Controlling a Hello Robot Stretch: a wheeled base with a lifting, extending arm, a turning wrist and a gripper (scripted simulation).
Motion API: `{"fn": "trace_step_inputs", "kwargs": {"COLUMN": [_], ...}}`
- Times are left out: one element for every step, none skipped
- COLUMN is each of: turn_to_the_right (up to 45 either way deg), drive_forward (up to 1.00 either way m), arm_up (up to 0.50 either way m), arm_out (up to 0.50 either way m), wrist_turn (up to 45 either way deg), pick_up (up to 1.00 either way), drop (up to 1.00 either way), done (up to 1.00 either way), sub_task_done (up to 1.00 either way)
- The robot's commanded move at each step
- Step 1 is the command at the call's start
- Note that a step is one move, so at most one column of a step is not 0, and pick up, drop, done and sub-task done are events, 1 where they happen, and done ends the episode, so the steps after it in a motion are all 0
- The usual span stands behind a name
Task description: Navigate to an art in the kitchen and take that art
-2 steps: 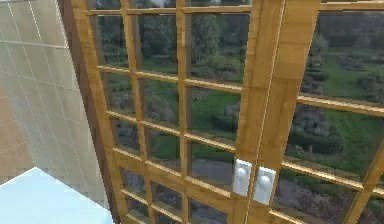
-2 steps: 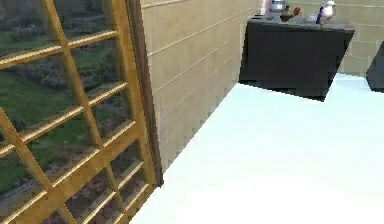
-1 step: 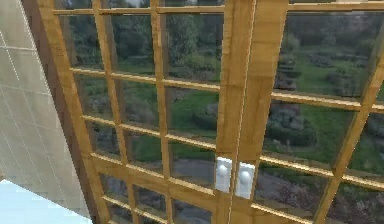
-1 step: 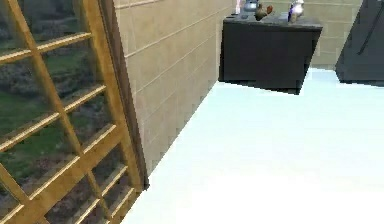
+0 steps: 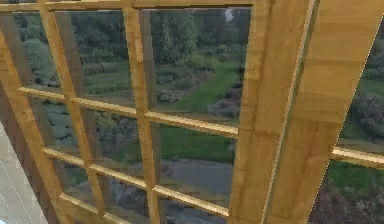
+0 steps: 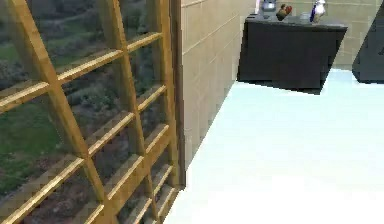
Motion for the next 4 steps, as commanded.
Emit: {"fn": "trace_step_inputs", "kwargs": {"turn_to_the_right": [-45.0, -27.0, 0.0, -45.0], "drive_forward": [0.00, 0.00, 0.45, 0.00], "arm_up": [0.00, 0.00, 0.00, 0.00], "arm_out": [0.00, 0.00, 0.00, 0.00], "wrist_turn": [0.0, 0.0, 0.0, 0.0], "pick_up": [0.00, 0.00, 0.00, 0.00], "drop": [0.00, 0.00, 0.00, 0.00], "done": [0.00, 0.00, 0.00, 0.00], "sub_task_done": [0.00, 0.00, 0.00, 0.00]}}
